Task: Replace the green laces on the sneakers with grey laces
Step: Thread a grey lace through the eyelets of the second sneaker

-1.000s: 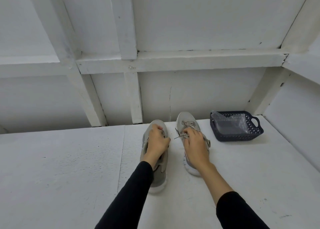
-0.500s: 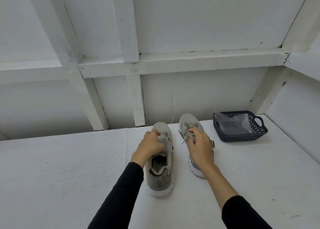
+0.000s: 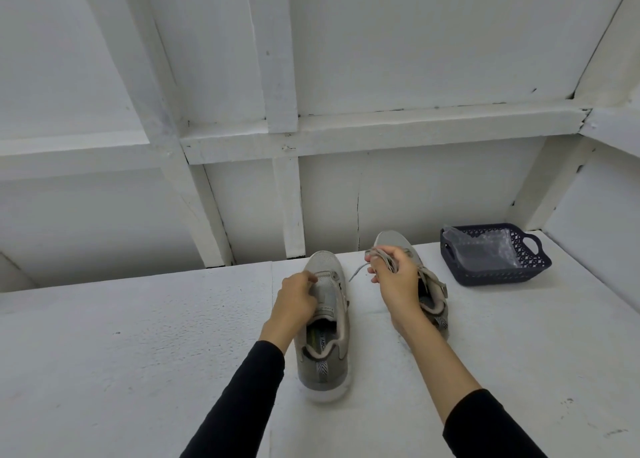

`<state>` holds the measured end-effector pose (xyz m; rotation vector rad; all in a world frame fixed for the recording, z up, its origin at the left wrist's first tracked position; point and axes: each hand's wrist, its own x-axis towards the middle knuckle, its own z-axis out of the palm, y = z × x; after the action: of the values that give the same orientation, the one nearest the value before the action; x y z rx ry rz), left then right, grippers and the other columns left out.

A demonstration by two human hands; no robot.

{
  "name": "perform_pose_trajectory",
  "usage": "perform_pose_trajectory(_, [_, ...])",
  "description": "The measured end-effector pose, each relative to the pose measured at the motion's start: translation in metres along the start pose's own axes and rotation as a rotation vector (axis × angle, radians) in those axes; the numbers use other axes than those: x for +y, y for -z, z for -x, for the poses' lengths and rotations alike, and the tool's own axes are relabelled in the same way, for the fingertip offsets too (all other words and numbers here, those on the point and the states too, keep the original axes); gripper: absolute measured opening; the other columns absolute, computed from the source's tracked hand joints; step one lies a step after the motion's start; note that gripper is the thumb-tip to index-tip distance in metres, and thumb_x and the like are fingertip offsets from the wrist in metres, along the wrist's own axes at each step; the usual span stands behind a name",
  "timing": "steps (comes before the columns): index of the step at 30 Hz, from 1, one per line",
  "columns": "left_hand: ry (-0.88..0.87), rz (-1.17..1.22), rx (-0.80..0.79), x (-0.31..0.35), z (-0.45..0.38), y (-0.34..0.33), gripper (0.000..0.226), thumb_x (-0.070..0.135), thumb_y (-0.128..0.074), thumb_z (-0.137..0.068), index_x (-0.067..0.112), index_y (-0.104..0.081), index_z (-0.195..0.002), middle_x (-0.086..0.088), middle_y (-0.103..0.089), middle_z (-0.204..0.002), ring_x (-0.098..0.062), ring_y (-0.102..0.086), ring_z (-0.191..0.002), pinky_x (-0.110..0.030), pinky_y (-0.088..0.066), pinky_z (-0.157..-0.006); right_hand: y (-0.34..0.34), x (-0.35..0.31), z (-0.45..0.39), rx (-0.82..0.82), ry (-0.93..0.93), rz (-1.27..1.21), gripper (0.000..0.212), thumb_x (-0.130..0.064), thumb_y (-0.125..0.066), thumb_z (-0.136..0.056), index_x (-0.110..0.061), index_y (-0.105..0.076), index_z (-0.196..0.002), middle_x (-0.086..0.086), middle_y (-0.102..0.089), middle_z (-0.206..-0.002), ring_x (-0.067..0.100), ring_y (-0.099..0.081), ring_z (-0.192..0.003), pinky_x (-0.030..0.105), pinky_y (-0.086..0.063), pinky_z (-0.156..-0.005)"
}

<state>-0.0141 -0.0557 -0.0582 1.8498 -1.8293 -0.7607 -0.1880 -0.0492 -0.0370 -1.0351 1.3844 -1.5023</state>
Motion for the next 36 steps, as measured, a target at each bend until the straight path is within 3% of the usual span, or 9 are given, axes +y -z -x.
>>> perform_pose_trajectory(4, [-0.23, 0.18, -0.039, 0.023, -0.004, 0.006, 0.033, 0.021, -0.061, -0.095, 0.022, -0.059, -0.128, 0.007, -0.051, -0.137, -0.011, -0.047, -0.127, -0.023, -0.035, -0.103, -0.001, -0.006, -0.001, 0.006, -0.012, -0.059, 0.011, -0.008, -0.06, -0.092, -0.018, -0.063, -0.095, 0.003, -0.07, -0.092, 0.004, -0.06, -0.068, 0.016, -0.049, -0.059])
perform_pose_trajectory(8, [-0.222, 0.27, -0.109, 0.041, -0.011, -0.001, 0.038, 0.034, -0.065, -0.092, 0.022, -0.06, -0.128, 0.013, -0.067, -0.108, -0.006, -0.06, -0.108, -0.026, -0.046, -0.096, 0.001, -0.013, -0.007, -0.013, -0.012, -0.109, 0.012, -0.008, -0.057, -0.094, -0.012, -0.064, -0.103, 0.006, -0.071, -0.095, 0.006, -0.062, -0.071, 0.02, -0.051, -0.063])
perform_pose_trajectory(12, [-0.226, 0.263, -0.034, 0.042, -0.018, -0.011, 0.02, 0.03, -0.055, -0.098, 0.019, -0.071, -0.103, 0.014, -0.065, -0.082, -0.008, -0.062, -0.085, -0.027, -0.05, -0.082, 0.005, -0.013, -0.017, -0.004, -0.044, -0.181, 0.01, -0.007, -0.058, -0.094, -0.011, -0.064, -0.099, 0.011, -0.072, -0.094, 0.015, -0.061, -0.076, 0.03, -0.05, -0.069])
perform_pose_trajectory(18, [-0.241, 0.359, -0.102, 0.053, -0.018, -0.011, 0.034, 0.037, -0.051, -0.1, 0.022, -0.056, -0.129, 0.017, -0.06, -0.107, 0.006, -0.054, -0.098, -0.001, -0.039, -0.074, 0.012, -0.014, -0.027, -0.019, -0.04, -0.232, 0.016, -0.008, -0.058, -0.095, -0.001, -0.061, -0.109, 0.007, -0.072, -0.09, 0.017, -0.063, -0.08, 0.034, -0.051, -0.077])
perform_pose_trajectory(22, [-0.263, 0.349, -0.089, 0.055, -0.024, -0.019, 0.019, 0.033, -0.058, -0.097, 0.022, -0.069, -0.108, 0.011, -0.069, -0.096, 0.007, -0.058, -0.087, -0.001, -0.039, -0.07, 0.014, -0.014, -0.028, -0.025, -0.023, -0.248, 0.012, -0.008, -0.057, -0.095, -0.004, -0.062, -0.105, 0.006, -0.071, -0.09, 0.017, -0.063, -0.081, 0.033, -0.052, -0.078])
perform_pose_trajectory(25, [-0.255, 0.43, -0.112, 0.054, -0.029, -0.025, 0.017, 0.03, -0.058, -0.097, 0.017, -0.07, -0.092, 0.006, -0.069, -0.089, -0.003, -0.061, -0.084, -0.014, -0.044, -0.078, 0.015, -0.015, -0.029, -0.012, -0.012, -0.22, 0.011, -0.009, -0.057, -0.095, -0.006, -0.063, -0.105, 0.006, -0.072, -0.091, 0.014, -0.064, -0.079, 0.028, -0.054, -0.075])
perform_pose_trajectory(29, [-0.236, 0.442, -0.072, 0.057, -0.034, -0.022, 0.017, 0.025, -0.051, -0.101, 0.014, -0.063, -0.097, 0.007, -0.062, -0.091, 0.001, -0.053, -0.079, -0.002, -0.038, -0.063, 0.017, -0.018, -0.034, -0.007, 0.008, -0.214, 0.01, -0.008, -0.056, -0.096, -0.007, -0.063, -0.104, 0.007, -0.071, -0.092, 0.009, -0.064, -0.074, 0.021, -0.051, -0.066])
perform_pose_trajectory(33, [-0.218, 0.57, -0.167, 0.058, -0.036, -0.026, 0.018, 0.025, -0.05, -0.101, 0.017, -0.057, -0.116, -0.001, -0.066, -0.116, -0.008, -0.058, -0.111, -0.01, -0.042, -0.089, 0.017, -0.015, -0.036, -0.006, -0.009, -0.207, 0.012, -0.01, -0.057, -0.096, -0.006, -0.063, -0.105, 0.006, -0.071, -0.092, 0.01, -0.062, -0.076, 0.021, -0.052, -0.067])
perform_pose_trajectory(36, [-0.233, 0.59, -0.224, 0.059, -0.037, -0.03, 0.027, 0.027, -0.055, -0.099, 0.011, -0.06, -0.12, -0.003, -0.07, -0.106, -0.009, -0.063, -0.104, -0.016, -0.045, -0.092, 0.017, -0.012, -0.036, -0.016, -0.031, -0.209, 0.016, -0.012, -0.058, -0.095, -0.004, -0.063, -0.108, 0.006, -0.072, -0.093, 0.018, -0.065, -0.084, 0.033, -0.056, -0.079])
